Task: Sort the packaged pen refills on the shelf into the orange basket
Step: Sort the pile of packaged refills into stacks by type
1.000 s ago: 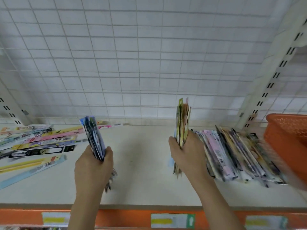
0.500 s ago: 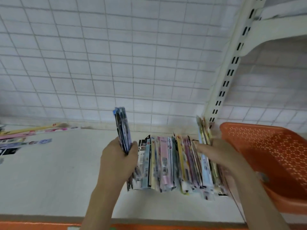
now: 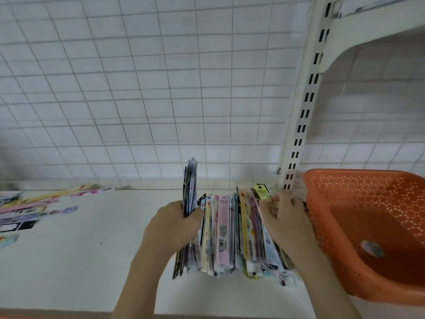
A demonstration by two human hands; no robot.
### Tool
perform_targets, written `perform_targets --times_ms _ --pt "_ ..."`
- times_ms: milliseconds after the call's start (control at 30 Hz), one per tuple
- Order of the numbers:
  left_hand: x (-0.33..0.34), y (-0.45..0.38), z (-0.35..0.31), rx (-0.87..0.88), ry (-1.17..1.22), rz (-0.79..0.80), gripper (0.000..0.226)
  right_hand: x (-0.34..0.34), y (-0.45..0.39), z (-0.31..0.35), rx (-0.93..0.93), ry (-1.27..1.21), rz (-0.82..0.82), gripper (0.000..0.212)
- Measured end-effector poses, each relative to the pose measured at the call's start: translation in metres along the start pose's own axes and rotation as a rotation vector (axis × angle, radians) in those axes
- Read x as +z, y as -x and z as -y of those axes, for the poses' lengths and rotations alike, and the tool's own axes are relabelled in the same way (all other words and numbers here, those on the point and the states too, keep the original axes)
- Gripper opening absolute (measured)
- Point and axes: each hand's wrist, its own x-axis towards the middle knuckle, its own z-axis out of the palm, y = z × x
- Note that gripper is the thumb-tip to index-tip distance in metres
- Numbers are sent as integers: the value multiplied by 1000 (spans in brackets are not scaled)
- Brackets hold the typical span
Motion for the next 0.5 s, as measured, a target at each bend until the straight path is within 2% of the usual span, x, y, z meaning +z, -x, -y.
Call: perform_targets --times_ms 200,267,333,500 --pt "34 -22 -20 2 -111 262 37 -12 6 -15 -16 40 -105 46" --pt "44 -28 -24 10 -155 292 31 -13 6 -21 -49 41 -112 42" --pt "51 -31 -26 3 -217 254 22 -12 7 -24 -95 28 -134 32" --pt "56 -27 -23 27 -345 73 73 -9 9 -24 -160 0 -122 16"
